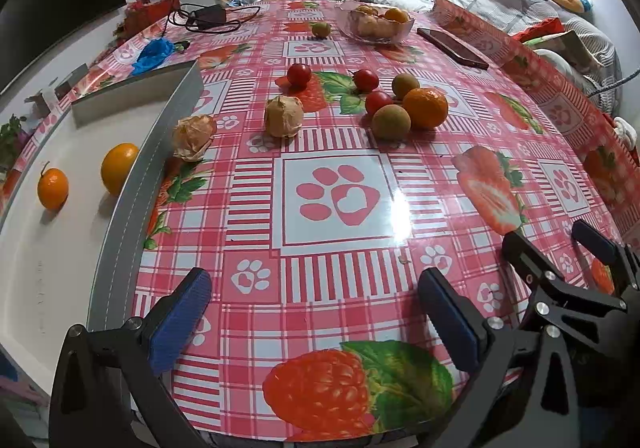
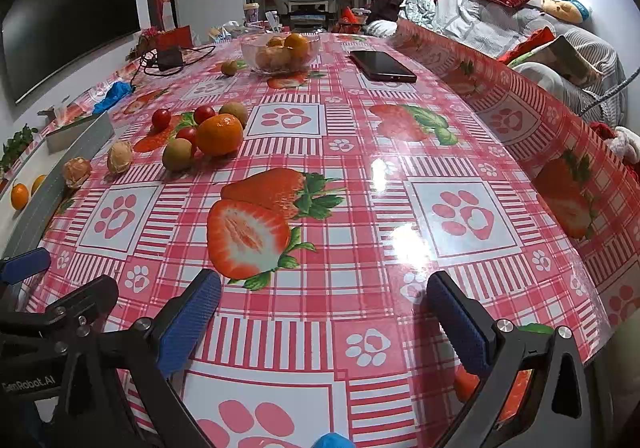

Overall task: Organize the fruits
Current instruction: 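Withdraw both open tools from the tray back over the fruits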

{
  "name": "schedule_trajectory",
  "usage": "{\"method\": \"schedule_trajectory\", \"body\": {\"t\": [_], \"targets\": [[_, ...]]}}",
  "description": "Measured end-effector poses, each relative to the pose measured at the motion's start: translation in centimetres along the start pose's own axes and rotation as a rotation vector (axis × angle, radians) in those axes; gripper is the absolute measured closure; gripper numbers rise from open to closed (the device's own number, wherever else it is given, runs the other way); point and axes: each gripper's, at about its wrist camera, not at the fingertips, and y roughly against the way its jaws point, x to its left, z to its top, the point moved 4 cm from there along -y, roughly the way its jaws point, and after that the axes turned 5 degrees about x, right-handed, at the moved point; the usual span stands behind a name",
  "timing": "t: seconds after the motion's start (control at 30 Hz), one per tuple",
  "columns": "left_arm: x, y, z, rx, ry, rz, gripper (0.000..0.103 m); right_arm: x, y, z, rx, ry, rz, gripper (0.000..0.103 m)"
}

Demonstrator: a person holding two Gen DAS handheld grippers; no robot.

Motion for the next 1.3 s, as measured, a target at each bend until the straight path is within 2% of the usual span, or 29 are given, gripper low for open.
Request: {"method": "schedule_trajectory", "body": {"t": [0.97,1.3], "targets": [[0.03,0.02,-0.01,-0.006,-0.001,0.001,0.0,-0.03,0.11,-0.25,-0.008,0.001,-0.001,0.0],[0.12,-0.33,0.4,0.043,-0.008,-0.004,0.0,-0.05,0.23,-0.34,0.001,0.003,0.001,0.0]]}}
